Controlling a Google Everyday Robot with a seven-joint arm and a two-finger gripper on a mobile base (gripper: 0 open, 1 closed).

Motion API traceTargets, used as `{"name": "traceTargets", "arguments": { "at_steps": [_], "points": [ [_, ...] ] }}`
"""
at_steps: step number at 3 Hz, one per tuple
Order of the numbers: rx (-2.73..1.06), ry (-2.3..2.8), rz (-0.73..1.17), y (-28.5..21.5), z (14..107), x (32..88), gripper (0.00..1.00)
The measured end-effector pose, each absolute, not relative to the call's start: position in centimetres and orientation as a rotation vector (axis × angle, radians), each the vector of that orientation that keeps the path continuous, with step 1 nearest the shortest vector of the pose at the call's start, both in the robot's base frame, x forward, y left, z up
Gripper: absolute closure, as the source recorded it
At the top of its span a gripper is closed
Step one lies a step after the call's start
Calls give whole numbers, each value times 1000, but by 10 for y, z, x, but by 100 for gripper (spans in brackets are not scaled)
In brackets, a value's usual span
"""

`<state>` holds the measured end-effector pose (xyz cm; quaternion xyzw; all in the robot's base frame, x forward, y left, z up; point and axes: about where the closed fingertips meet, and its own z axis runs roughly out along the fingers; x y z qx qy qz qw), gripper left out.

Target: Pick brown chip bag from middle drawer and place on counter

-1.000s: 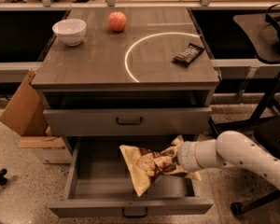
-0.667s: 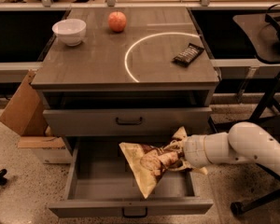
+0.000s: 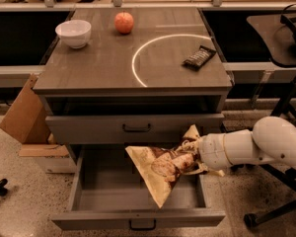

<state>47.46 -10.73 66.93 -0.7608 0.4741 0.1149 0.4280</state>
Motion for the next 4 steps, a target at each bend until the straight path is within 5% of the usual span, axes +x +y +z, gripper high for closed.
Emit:
{"name": "traceTargets", "arguments": {
  "at_steps": [4],
  "points": [
    [-2018,1012,-29,-95,840,476,100]
  ]
}}
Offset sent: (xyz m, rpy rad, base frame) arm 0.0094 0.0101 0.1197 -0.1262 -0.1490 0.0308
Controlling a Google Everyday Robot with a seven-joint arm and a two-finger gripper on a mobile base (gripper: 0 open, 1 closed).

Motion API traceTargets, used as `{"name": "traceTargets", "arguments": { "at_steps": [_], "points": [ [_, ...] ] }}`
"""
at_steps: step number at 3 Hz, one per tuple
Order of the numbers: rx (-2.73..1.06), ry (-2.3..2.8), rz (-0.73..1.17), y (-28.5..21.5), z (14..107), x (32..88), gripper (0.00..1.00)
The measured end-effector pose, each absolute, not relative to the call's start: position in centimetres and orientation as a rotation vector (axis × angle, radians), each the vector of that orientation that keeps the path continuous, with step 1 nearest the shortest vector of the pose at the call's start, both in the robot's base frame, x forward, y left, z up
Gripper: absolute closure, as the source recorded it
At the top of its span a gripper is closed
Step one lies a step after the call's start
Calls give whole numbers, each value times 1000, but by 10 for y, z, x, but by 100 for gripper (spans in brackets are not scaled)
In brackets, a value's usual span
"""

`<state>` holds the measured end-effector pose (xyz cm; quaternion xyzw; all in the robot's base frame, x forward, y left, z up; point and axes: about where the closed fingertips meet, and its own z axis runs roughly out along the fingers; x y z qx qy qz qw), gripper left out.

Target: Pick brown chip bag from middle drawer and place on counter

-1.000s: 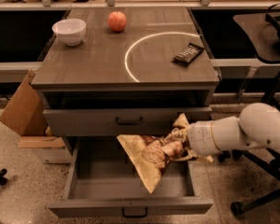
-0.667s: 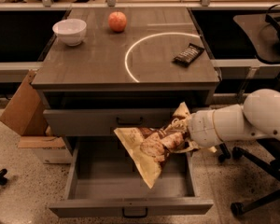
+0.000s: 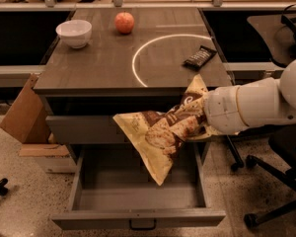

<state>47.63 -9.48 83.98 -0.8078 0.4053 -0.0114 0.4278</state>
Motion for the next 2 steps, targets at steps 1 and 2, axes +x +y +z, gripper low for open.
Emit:
{"name": "traceTargets", "arguments": {
  "at_steps": [1,2],
  "points": [
    [-2018,1012,-29,-95,840,476,100],
    [-2020,980,-46,-85,853,488,100]
  ]
}}
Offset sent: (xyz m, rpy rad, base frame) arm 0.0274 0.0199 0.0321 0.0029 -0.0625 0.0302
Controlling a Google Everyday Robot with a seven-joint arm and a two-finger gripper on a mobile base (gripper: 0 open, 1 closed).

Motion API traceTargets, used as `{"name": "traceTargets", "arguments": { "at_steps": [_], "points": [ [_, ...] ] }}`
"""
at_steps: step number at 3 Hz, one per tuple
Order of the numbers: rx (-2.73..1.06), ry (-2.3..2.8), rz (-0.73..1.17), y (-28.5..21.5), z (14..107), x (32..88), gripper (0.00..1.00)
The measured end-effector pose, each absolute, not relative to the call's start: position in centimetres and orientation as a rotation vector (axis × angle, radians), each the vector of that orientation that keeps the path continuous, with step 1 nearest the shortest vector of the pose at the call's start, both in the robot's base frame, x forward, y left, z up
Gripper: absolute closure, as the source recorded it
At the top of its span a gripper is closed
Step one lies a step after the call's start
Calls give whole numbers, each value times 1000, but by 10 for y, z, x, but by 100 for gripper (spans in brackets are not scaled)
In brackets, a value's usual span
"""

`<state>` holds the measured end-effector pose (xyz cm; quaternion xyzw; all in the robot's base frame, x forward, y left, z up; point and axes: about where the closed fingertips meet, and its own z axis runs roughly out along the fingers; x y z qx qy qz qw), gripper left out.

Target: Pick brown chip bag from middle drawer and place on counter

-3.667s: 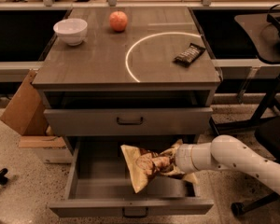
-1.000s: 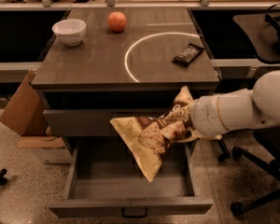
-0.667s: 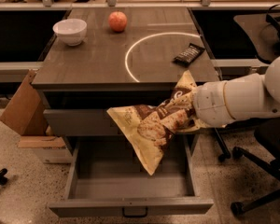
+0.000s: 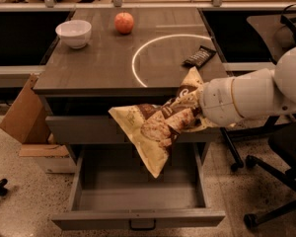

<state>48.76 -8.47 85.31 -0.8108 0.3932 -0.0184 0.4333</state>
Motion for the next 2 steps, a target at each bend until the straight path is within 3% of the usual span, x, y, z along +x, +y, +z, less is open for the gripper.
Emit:
{"name": "traceTargets", "arguments": {
  "at_steps": [2],
  "points": [
    [-1986,935,-146,-46,912,546,100]
  ]
}}
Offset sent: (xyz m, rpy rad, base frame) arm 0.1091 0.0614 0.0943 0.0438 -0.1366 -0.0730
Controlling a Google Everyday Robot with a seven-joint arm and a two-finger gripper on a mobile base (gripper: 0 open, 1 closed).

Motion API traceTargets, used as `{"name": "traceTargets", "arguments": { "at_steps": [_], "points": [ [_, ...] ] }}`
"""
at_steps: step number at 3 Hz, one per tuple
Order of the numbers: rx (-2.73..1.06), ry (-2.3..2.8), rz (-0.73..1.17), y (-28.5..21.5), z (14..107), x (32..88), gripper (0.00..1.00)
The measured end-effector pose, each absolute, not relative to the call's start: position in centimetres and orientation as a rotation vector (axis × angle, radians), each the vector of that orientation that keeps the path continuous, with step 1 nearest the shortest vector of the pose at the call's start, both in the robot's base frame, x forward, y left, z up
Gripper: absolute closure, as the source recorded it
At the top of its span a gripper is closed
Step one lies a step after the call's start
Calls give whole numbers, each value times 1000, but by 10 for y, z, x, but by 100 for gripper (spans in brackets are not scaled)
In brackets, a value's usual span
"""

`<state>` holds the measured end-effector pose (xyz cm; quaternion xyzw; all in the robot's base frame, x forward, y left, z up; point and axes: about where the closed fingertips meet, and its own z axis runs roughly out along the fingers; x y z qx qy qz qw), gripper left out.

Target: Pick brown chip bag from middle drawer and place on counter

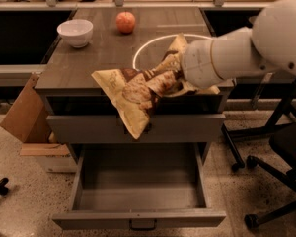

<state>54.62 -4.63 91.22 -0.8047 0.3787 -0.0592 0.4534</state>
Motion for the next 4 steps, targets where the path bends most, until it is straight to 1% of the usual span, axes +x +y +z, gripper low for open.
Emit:
{"name": "traceTargets", "arguments": {
  "at_steps": [2,4],
  "points": [
    [-1841,995,-175,-21,945,606,100],
    [-1751,1080,-116,0,942,657,100]
  ]
}}
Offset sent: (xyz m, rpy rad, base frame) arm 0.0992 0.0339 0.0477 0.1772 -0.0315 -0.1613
